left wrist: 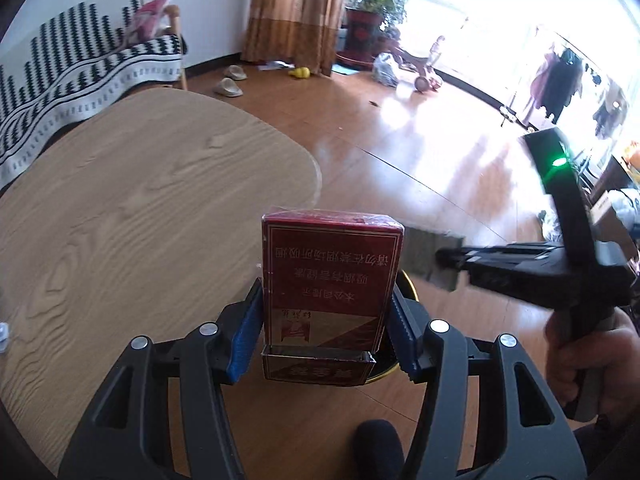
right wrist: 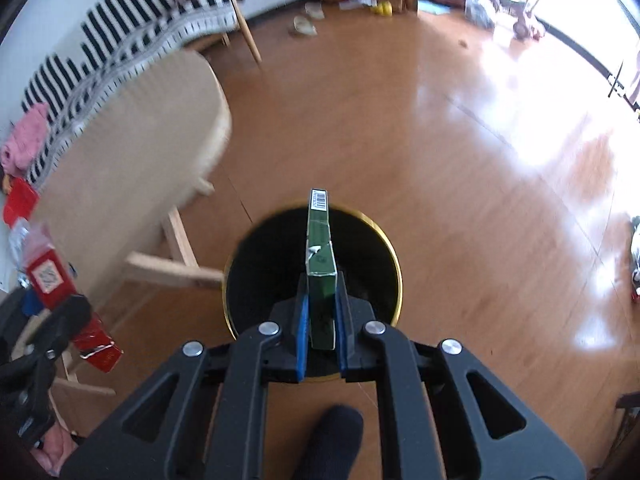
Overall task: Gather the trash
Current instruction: 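Carry box and carton over the bin and open both tools to drop them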
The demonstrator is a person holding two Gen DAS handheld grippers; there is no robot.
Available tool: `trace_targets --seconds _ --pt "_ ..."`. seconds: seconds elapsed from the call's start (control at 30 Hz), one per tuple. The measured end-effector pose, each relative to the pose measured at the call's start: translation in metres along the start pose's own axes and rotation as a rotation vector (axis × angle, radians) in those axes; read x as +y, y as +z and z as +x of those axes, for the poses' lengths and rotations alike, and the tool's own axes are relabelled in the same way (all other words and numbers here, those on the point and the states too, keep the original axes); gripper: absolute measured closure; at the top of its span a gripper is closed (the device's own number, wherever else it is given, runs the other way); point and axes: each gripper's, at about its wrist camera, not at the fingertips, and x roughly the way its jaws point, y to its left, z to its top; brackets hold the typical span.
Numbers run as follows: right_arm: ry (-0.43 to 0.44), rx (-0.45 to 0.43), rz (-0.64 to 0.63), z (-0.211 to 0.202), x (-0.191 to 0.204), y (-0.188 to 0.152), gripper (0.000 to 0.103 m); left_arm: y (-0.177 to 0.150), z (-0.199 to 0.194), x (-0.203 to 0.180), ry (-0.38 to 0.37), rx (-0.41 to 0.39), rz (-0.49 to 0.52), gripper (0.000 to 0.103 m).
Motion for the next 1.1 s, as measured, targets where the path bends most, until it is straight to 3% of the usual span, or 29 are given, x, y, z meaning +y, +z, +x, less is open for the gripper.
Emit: trace_targets --seconds 0.17,0.67,0.73,0.77,0.8,0.87,1.1 --pt "-0.002 0.075 0.012 0.024 -0.007 -0.001 0.091 0.004 0.013 0.000 -0.003 0.021 -0.002 0.047" --pt "0.033 0.054 0.034 0.023 -0.005 0.006 0.091 0.008 0.029 -0.004 -0.010 0.043 -0.021 0.047" --pt "0.040 0.052 0.046 0.021 -0.007 0.008 0.085 0.008 0.031 -0.006 -0.010 0.047 -0.019 0.047" --pt "0.039 0.039 0.053 0.018 -0.009 0.009 0.071 0.008 0.033 -0.004 -0.011 0.048 -0.018 0.047" --pt "0.037 0.025 0.058 0.015 -0.010 0.009 0.048 0.007 0.034 -0.005 -0.011 0.049 -0.016 0.047" --pt "0.036 -0.006 0.063 0.009 -0.011 0.011 0.033 0.007 0.036 -0.004 -0.010 0.053 -0.013 0.047" --pt "0.032 -0.028 0.104 0.002 -0.022 0.012 0.027 0.006 0.045 -0.005 -0.022 0.069 -0.012 0.047"
